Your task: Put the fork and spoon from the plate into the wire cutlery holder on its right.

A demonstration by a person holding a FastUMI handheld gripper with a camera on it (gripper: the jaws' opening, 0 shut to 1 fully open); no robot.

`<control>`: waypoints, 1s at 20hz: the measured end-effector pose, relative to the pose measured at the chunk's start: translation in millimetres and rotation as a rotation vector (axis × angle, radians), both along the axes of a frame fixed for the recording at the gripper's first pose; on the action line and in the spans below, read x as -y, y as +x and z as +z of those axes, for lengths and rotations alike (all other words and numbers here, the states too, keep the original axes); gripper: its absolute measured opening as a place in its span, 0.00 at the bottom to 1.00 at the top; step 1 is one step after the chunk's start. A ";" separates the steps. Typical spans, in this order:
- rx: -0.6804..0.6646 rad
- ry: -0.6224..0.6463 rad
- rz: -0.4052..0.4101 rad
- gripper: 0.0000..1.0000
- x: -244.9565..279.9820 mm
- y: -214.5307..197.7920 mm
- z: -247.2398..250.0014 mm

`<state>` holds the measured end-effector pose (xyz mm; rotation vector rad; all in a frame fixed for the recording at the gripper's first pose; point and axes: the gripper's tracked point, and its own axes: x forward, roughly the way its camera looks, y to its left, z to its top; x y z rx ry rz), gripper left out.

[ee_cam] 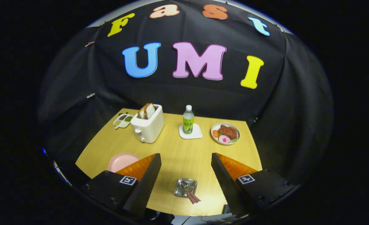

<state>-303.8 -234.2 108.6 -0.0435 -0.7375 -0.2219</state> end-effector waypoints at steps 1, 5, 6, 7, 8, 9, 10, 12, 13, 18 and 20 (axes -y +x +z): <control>0.043 -0.007 -0.010 1.00 -4.6 -9.1 4.7; 0.191 -0.024 0.000 1.00 -26.2 -40.7 18.4; 0.219 -0.028 -0.004 0.99 -29.0 -47.2 20.8; 0.237 -0.034 -0.009 0.98 -31.9 -52.4 21.6; 0.246 -0.035 -0.011 0.98 -33.6 -55.5 21.2; 0.252 -0.032 -0.008 0.98 -36.1 -58.9 20.7; 0.254 -0.029 -0.004 0.98 -37.6 -60.5 20.4; 0.251 -0.020 -0.002 0.98 -37.5 -60.9 19.0; 0.242 -0.020 0.002 0.98 -38.1 -59.4 17.9; 0.222 -0.020 0.000 0.98 -37.4 -58.2 14.9; 0.218 -0.022 0.000 0.98 -37.5 -57.0 14.2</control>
